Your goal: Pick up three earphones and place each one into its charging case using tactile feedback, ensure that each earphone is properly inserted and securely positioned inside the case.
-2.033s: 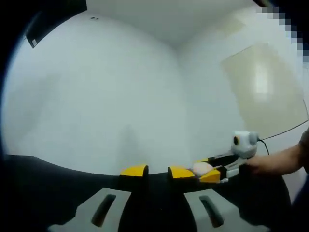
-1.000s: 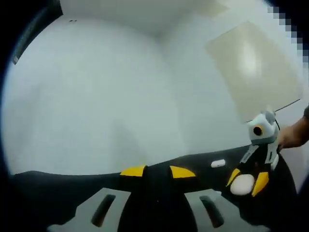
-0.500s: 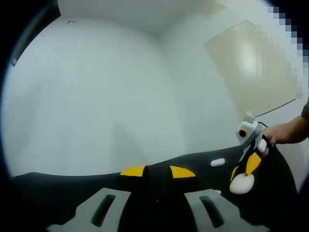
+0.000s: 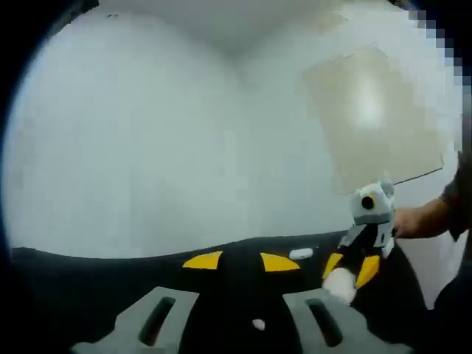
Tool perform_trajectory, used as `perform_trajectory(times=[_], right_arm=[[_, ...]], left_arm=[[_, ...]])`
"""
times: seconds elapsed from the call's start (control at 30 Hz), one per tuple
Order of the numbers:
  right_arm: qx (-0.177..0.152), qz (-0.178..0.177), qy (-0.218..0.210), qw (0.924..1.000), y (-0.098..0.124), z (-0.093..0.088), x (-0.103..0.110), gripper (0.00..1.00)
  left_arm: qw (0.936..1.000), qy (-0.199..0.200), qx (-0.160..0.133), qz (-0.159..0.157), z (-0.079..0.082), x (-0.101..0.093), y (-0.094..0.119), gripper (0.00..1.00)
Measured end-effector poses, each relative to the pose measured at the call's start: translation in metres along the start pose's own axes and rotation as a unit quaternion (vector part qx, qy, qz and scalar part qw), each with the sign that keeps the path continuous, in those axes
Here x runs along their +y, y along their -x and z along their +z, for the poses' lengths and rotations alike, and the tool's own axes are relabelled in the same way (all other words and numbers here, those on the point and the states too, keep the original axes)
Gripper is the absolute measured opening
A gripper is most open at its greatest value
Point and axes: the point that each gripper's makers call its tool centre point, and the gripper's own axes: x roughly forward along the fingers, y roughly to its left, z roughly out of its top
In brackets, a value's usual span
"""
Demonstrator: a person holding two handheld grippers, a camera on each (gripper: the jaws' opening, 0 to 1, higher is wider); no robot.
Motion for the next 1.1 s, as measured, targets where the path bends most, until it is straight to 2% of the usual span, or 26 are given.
perform_trajectory(times=[0.03, 0.07, 0.13, 0.17, 0.23, 0.27, 0.43, 0.57, 0.63, 0.7, 0.8, 0.83, 0.9, 0.93, 1.0, 1.1], right_arm=[[-0.002, -0.006, 0.034, 0.9994, 0.001, 0.002, 0.001, 0.28], [-0.006, -0.012, 0.068, 0.9976, 0.001, 0.003, 0.002, 0.26], [-0.014, -0.013, 0.119, 0.9927, 0.001, 0.004, 0.006, 0.26], [-0.016, -0.014, 0.134, 0.9907, 0.002, 0.003, 0.006, 0.26], [-0.019, -0.011, 0.135, 0.9906, 0.003, 0.001, 0.005, 0.26], [-0.025, -0.005, 0.134, 0.9907, 0.004, 0.002, 0.005, 0.25], [-0.057, 0.027, 0.123, 0.9905, 0.003, 0.009, 0.008, 0.22], [-0.072, 0.041, 0.119, 0.9894, -0.003, 0.013, 0.013, 0.22], [-0.082, 0.050, 0.097, 0.9906, -0.007, 0.016, 0.013, 0.22], [-0.078, 0.054, 0.068, 0.9932, -0.008, 0.014, 0.010, 0.22], [-0.066, 0.064, -0.009, 0.9957, -0.009, 0.006, 0.007, 0.24], [-0.037, 0.075, -0.019, 0.9963, -0.010, -0.006, 0.007, 0.24], [-0.011, 0.091, -0.027, 0.9954, -0.013, -0.017, 0.011, 0.24], [-0.015, 0.091, -0.049, 0.9945, -0.016, -0.013, 0.010, 0.24], [-0.012, 0.096, -0.042, 0.9944, -0.019, -0.013, 0.008, 0.22], [-0.012, 0.109, -0.073, 0.9913, -0.019, -0.012, 0.009, 0.22]], left_arm=[[0.9995, -0.002, 0.011, -0.031, -0.004, -0.013, -0.002, 0.21], [0.9969, -0.006, 0.036, -0.070, -0.014, -0.029, -0.005, 0.23], [0.9885, -0.035, 0.083, -0.121, -0.034, -0.050, -0.006, 0.26], [0.9824, -0.044, 0.106, -0.148, -0.044, -0.061, -0.005, 0.27], [0.9721, -0.061, 0.136, -0.181, -0.057, -0.074, -0.003, 0.28], [0.9696, -0.065, 0.141, -0.189, -0.059, -0.078, -0.002, 0.28], [0.9740, -0.047, 0.120, -0.186, -0.050, -0.075, -0.003, 0.23], [0.9680, -0.063, 0.138, -0.200, -0.058, -0.082, -0.002, 0.21], [0.9661, -0.069, 0.146, -0.201, -0.062, -0.084, -0.002, 0.20], [0.9668, -0.064, 0.148, -0.199, -0.061, -0.082, 0.000, 0.20], [0.9680, -0.054, 0.141, -0.200, -0.058, -0.084, 0.000, 0.18], [0.9680, -0.053, 0.142, -0.200, -0.058, -0.084, 0.001, 0.18], [0.9678, -0.054, 0.142, -0.201, -0.058, -0.084, 0.001, 0.18], [0.9677, -0.054, 0.142, -0.201, -0.058, -0.084, 0.001, 0.18], [0.9674, -0.054, 0.143, -0.202, -0.058, -0.084, 0.002, 0.18], [0.9673, -0.052, 0.144, -0.202, -0.058, -0.084, 0.002, 0.18]])
